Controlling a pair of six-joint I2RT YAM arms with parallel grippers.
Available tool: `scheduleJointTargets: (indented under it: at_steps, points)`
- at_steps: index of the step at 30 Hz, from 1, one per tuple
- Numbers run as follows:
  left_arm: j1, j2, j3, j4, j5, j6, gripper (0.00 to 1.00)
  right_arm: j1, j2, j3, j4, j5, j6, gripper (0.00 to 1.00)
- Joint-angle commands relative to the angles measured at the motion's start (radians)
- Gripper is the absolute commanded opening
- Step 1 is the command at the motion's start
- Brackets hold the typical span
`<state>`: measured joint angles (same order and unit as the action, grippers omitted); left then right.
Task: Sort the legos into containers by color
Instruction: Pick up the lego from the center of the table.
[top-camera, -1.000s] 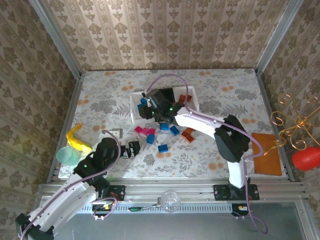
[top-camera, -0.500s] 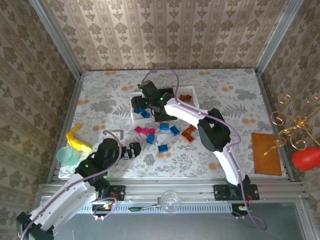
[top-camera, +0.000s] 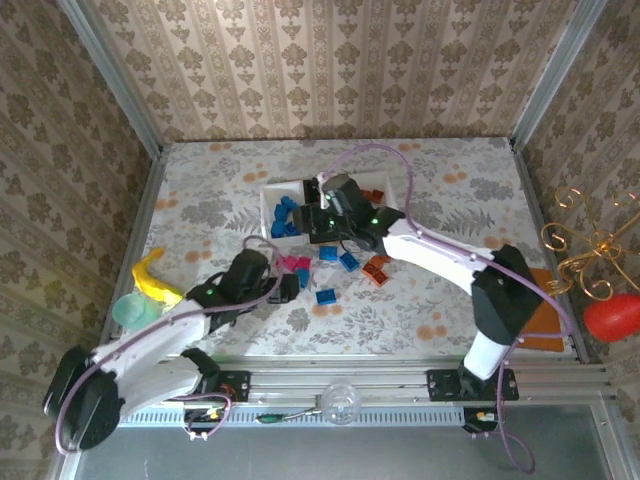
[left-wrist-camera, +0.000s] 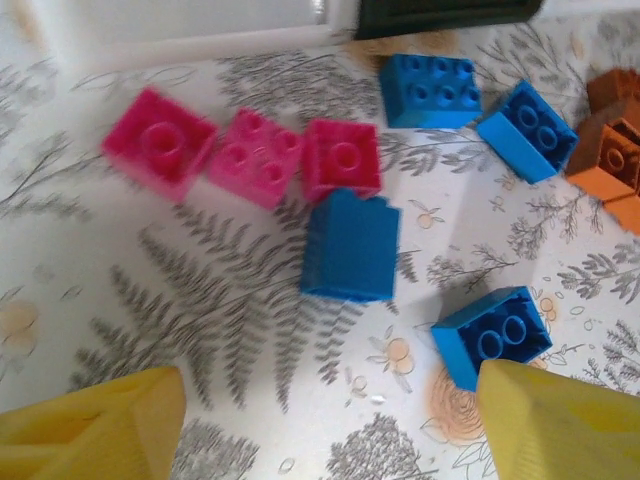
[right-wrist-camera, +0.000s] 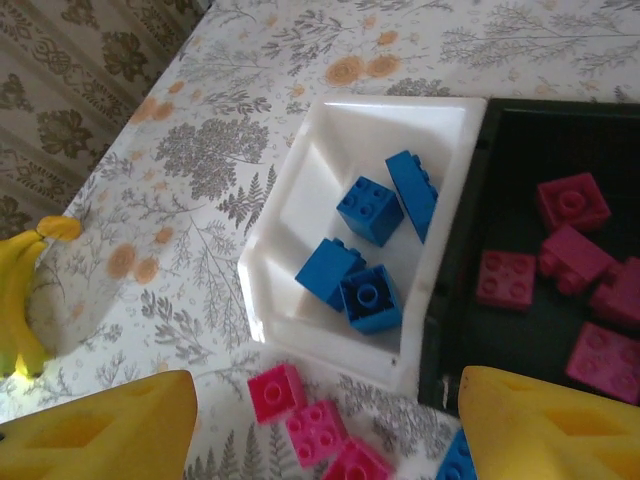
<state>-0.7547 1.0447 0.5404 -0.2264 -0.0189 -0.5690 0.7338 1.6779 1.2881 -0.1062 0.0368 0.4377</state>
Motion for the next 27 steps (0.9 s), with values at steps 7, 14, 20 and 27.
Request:
scheduleJointTargets:
  at_steps: [7,14,20,27]
  points:
    - [-0.101,0.323,0.202,-0.064,-0.181,0.114,0.61,-0.002,-0.2,-0.228,0.046,0.076,0.027,0.72]
    - [-0.102,0.384,0.183,0.021,-0.181,0.124,0.59,-0.007,-0.254,-0.291,0.041,0.094,0.024,0.72]
    - [-0.088,0.446,0.2,0.06,-0.172,0.143,0.54,-0.015,-0.276,-0.315,0.041,0.103,0.026,0.73]
    - [-0.084,0.533,0.22,0.056,-0.17,0.126,0.5,-0.023,-0.315,-0.335,0.036,0.116,0.024,0.73]
